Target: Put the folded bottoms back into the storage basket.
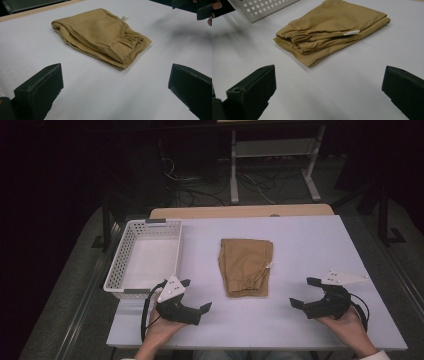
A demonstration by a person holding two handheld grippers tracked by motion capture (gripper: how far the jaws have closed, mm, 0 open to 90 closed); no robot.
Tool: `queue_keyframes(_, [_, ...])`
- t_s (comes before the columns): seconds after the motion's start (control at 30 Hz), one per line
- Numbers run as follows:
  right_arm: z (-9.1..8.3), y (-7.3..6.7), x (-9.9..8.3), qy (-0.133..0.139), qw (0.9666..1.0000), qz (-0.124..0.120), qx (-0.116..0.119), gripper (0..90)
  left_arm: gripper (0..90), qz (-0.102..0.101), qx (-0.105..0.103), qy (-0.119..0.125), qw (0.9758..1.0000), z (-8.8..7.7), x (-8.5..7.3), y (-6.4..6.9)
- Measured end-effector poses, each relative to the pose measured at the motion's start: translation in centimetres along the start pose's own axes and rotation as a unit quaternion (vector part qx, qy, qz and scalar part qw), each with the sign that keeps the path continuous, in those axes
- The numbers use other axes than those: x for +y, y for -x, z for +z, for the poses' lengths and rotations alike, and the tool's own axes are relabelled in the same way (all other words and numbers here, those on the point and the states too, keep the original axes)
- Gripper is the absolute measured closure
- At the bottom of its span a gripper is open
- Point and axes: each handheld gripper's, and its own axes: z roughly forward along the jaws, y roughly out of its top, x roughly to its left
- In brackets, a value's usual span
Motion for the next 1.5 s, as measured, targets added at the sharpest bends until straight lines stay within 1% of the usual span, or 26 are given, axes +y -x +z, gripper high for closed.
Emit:
queue_keyframes(0.4, [-0.1, -0.2, 0.1, 0.001, 1.0000, -0.001, 0.002, 0.0, 0.5, -0.001, 0.001, 0.001, 1.0000, -0.1, 0.1, -0.1])
queue_keyframes(0.57, [-0.2, -0.3, 0.1, 0.000, 1.0000, 0.003, 0.004, 0.0, 0.5, 0.000, 0.002, -0.001, 1.0000, -0.1, 0.1, -0.1])
queue_keyframes(0.73, [-0.2, -0.3, 0.2, 0.000, 1.0000, 0.005, 0.005, 0.0, 0.5, -0.005, 0.004, 0.002, 1.0000, -0.1, 0.2, 0.0])
queue_keyframes(0.83, [-0.1, -0.4, 0.3, 0.002, 0.9999, 0.009, 0.009, 0.0, 0.5, -0.003, 0.004, 0.001, 1.0000, -0.1, 0.3, 0.1])
queue_keyframes(0.97, [0.0, -0.4, 0.4, -0.002, 0.9999, 0.006, 0.009, 0.0, 0.5, -0.008, 0.006, 0.000, 0.9999, -0.1, 0.5, 0.1])
queue_keyframes(1.1, [0.1, -0.4, 0.7, -0.002, 0.9999, 0.007, 0.009, 0.0, 0.5, -0.007, 0.006, -0.001, 1.0000, -0.1, 0.7, 0.2])
queue_keyframes(1.2, [0.1, -0.5, 0.9, -0.002, 0.9999, 0.005, 0.011, 0.0, 0.5, -0.012, 0.005, -0.003, 0.9999, -0.2, 1.0, 0.1])
queue_keyframes(1.37, [0.3, -0.6, 1.1, -0.006, 0.9999, 0.002, 0.011, 0.0, 0.5, -0.010, 0.006, -0.011, 0.9999, -0.1, 1.2, 0.1])
queue_keyframes(1.5, [0.3, -0.6, 1.3, -0.006, 0.9999, 0.000, 0.011, 0.0, 0.5, -0.009, 0.008, -0.011, 0.9999, -0.1, 1.4, 0.0])
